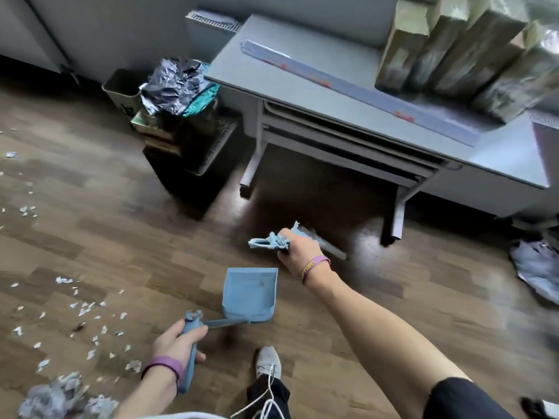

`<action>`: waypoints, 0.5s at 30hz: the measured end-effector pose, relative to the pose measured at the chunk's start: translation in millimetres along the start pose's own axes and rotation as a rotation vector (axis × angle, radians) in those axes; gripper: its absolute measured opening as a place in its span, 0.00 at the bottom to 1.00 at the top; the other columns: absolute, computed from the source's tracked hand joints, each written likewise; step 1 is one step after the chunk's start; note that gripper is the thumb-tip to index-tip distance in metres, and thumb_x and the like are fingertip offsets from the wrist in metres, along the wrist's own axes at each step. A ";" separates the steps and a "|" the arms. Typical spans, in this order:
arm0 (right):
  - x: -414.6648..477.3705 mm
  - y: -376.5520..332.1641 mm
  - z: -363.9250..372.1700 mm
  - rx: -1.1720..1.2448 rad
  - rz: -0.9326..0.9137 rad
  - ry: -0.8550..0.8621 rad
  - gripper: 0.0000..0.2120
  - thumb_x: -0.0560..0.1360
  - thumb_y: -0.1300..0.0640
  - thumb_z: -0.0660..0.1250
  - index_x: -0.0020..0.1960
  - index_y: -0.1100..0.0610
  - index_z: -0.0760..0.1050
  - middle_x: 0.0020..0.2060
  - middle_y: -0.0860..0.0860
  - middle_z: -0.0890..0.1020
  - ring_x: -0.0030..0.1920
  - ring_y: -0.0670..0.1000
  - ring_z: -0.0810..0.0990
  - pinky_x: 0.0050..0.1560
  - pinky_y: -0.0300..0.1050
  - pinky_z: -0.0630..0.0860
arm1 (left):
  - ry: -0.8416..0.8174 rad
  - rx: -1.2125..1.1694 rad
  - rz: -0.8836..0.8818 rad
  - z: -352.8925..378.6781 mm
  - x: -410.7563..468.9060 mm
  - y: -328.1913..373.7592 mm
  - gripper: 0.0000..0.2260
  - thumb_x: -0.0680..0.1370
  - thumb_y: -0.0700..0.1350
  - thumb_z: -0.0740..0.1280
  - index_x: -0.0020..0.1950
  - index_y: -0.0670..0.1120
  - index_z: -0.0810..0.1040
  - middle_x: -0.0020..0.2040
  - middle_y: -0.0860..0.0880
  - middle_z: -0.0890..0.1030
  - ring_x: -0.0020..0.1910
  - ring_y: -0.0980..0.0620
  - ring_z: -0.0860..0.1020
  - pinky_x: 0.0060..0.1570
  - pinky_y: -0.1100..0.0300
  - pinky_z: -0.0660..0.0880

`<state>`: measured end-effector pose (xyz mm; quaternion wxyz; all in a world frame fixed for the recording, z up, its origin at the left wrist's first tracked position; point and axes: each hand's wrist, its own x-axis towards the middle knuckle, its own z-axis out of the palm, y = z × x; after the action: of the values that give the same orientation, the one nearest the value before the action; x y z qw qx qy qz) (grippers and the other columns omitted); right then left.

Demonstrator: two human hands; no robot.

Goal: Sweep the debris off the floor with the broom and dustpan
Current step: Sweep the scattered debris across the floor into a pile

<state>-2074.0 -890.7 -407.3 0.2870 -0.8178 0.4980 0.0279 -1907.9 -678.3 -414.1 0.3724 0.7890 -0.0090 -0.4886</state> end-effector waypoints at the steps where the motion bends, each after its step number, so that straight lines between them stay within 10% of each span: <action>1: 3.2 22.6 -3.3 -0.003 0.025 0.000 0.06 0.76 0.58 0.62 0.52 0.57 0.70 0.47 0.57 0.80 0.49 0.61 0.78 0.42 0.48 0.69 | -0.003 0.016 0.000 13.7 -0.6 5.4 0.11 0.73 0.37 0.70 0.54 0.45 0.79 0.34 0.44 0.77 0.17 0.53 0.72 0.31 0.61 0.71; 9: 12.9 145.2 26.5 -0.157 0.253 -0.224 0.14 0.77 0.55 0.62 0.62 0.53 0.71 0.56 0.57 0.79 0.55 0.60 0.78 0.52 0.48 0.74 | -0.011 0.145 -0.002 64.1 7.2 18.8 0.10 0.73 0.36 0.70 0.54 0.42 0.80 0.31 0.43 0.76 0.17 0.54 0.72 0.25 0.64 0.73; 15: -8.6 125.3 55.0 -0.340 0.084 -0.458 0.14 0.76 0.53 0.62 0.59 0.56 0.70 0.54 0.57 0.80 0.55 0.60 0.79 0.50 0.47 0.74 | 0.043 0.208 -0.008 44.3 20.8 8.3 0.13 0.73 0.38 0.70 0.58 0.45 0.79 0.31 0.41 0.77 0.19 0.53 0.74 0.26 0.63 0.73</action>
<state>-2169.2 -899.0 -505.6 0.2494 -0.8052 0.4418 0.3069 -1928.5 -717.8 -435.9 0.2865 0.8339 -0.0484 -0.4693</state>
